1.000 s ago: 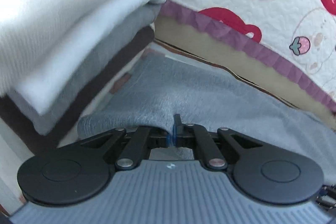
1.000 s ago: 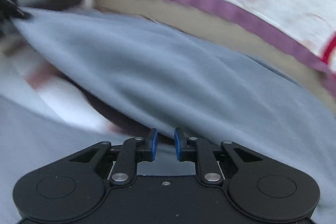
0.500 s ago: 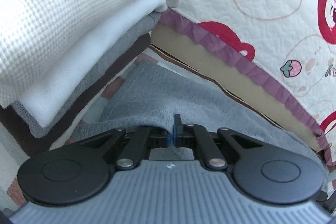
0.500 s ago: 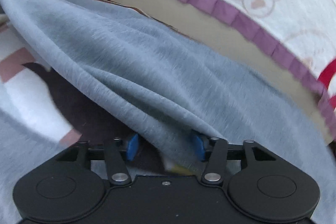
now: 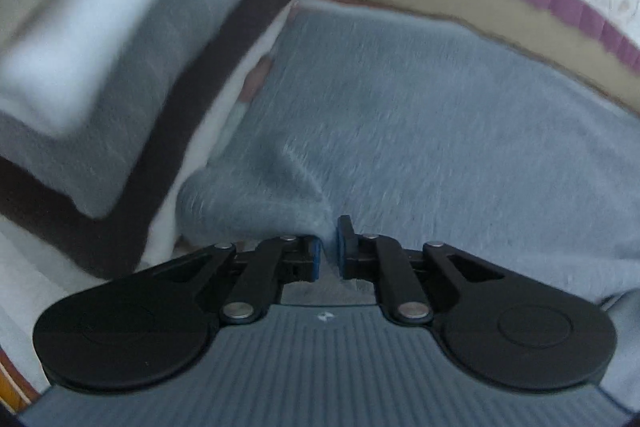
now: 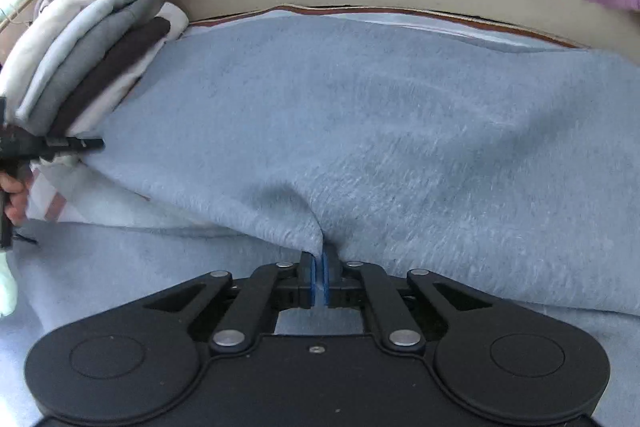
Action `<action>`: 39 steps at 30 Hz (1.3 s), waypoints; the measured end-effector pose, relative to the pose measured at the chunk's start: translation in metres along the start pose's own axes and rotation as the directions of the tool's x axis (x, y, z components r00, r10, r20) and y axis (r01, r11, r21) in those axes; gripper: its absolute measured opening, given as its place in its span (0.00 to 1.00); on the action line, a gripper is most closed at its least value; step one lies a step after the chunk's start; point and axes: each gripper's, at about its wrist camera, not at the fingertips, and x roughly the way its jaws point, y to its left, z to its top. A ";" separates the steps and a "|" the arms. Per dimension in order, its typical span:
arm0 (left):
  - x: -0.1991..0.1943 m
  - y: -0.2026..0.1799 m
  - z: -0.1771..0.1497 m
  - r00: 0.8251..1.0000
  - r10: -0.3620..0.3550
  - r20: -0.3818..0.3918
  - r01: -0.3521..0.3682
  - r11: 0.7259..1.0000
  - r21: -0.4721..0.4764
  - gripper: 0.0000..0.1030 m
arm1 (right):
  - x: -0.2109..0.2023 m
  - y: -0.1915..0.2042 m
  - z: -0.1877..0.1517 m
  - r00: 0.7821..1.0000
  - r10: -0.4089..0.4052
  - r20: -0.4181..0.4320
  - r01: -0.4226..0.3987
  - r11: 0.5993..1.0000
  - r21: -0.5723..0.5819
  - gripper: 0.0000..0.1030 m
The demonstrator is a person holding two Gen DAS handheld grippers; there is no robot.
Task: Fold clothes
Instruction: 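Pull the held sweatshirt fabric with both grippers to straighten it, then open both grippers and withdraw from the sweatshirt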
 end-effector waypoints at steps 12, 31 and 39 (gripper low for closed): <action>-0.021 -0.036 -0.002 0.999 0.006 -0.032 0.004 0.952 0.307 0.28 | -0.021 -0.086 0.050 0.991 0.130 0.016 -0.131 0.987 0.095 0.47; 0.048 -0.095 0.096 0.976 -0.186 0.112 0.170 0.976 0.139 0.32 | 0.015 -0.224 0.163 0.846 -0.534 0.008 0.533 0.846 0.025 0.61; 0.091 -0.082 0.126 0.986 -0.141 0.088 0.129 0.983 0.131 0.32 | 0.040 -0.220 0.171 0.794 -0.608 -0.013 0.574 0.756 -0.314 0.60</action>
